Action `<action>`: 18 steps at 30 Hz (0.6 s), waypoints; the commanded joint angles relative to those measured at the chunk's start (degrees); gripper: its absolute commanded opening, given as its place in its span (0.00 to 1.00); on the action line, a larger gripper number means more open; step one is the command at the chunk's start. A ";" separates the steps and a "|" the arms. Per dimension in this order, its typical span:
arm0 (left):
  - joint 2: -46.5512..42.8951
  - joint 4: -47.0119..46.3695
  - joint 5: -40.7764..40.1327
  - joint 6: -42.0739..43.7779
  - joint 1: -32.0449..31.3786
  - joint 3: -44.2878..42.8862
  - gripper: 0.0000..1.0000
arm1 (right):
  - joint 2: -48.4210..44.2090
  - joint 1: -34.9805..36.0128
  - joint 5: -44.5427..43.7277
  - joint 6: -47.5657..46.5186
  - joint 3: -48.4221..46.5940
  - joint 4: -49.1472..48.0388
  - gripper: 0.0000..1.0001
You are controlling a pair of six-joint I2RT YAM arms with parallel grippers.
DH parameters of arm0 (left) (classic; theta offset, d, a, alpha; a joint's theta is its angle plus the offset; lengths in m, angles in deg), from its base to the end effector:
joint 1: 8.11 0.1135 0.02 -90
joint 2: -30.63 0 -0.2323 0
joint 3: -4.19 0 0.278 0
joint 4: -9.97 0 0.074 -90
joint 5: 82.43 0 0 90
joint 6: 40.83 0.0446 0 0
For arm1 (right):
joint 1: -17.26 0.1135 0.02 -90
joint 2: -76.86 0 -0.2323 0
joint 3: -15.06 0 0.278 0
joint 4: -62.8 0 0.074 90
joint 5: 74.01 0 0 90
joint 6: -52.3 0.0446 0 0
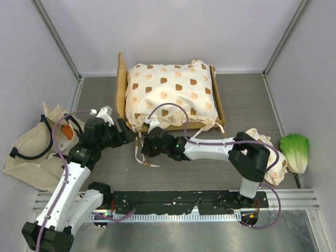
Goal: Set up the pet bed
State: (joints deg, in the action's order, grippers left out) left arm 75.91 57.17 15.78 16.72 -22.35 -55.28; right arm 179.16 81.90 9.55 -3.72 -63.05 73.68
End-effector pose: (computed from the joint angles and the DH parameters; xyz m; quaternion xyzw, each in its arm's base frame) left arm 0.2166 -0.0616 0.2823 -0.1050 0.8710 -0.2463 0.4120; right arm 0.1844 0.3773 0.1586 -0.2092 0.8612 0.3167 0.3380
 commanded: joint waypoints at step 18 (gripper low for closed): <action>-3.01 -21.38 -5.75 -13.27 -20.74 24.16 0.69 | -5.18 -12.96 26.03 15.59 11.77 -20.48 0.01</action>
State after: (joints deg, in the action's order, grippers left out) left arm 70.75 42.77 13.46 1.53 -42.59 -30.89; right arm 176.95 69.85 32.35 11.05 -51.99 56.18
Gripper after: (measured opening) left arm 0.694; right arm 0.027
